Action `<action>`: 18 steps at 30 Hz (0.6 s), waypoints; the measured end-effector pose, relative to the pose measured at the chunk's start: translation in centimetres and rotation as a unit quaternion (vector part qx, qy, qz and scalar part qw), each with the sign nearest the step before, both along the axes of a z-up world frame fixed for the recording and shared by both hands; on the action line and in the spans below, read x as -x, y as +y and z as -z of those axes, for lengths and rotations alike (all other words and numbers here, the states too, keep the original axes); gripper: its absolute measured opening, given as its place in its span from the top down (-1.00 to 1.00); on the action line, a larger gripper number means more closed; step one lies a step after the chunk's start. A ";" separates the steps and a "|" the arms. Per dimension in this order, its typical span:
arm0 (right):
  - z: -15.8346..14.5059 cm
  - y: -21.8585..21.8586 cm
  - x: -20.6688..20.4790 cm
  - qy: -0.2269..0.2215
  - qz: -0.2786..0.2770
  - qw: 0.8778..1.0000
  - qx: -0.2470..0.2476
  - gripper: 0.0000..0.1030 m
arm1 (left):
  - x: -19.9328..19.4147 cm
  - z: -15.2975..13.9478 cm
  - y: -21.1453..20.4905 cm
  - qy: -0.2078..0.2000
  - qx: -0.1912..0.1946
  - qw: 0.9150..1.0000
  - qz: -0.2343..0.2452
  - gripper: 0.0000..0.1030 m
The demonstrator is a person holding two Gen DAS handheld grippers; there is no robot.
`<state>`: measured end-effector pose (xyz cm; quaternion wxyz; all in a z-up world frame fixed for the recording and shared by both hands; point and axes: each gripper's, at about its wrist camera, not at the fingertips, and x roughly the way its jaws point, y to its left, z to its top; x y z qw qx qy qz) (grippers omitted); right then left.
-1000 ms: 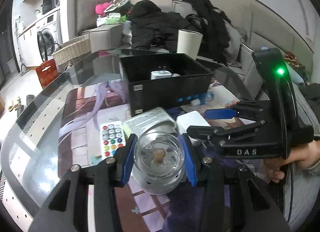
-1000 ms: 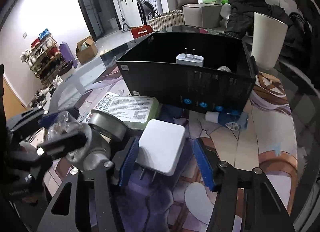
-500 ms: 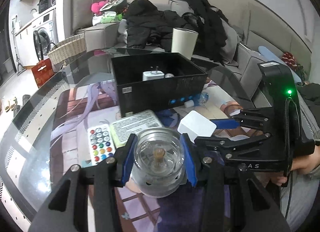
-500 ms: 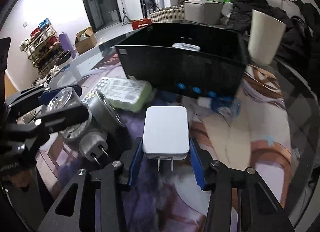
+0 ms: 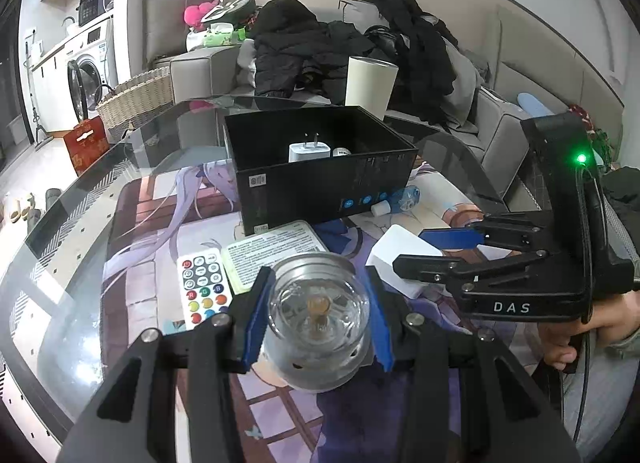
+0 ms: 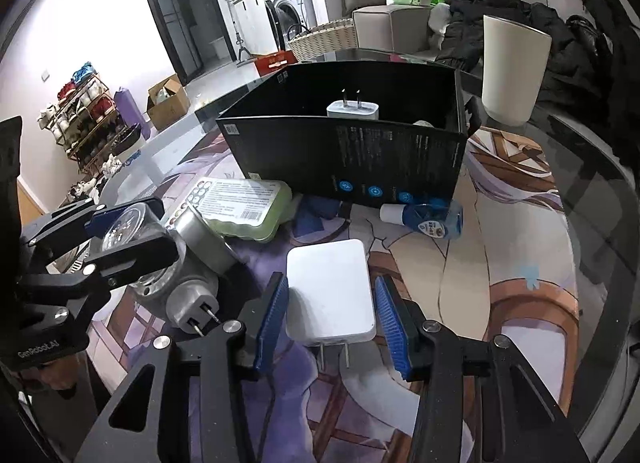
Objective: Organize rigid objects
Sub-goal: 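Lift the motor part with the left tool while the right tool lifts the adapter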
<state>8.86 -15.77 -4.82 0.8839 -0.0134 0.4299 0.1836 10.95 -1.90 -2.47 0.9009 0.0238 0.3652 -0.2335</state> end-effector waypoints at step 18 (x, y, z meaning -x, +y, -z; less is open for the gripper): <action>1.4 2.0 -0.7 0.018 -0.018 1.000 0.017 0.56 | 0.5 0.5 0.1 0.006 -0.008 1.000 0.006 0.17</action>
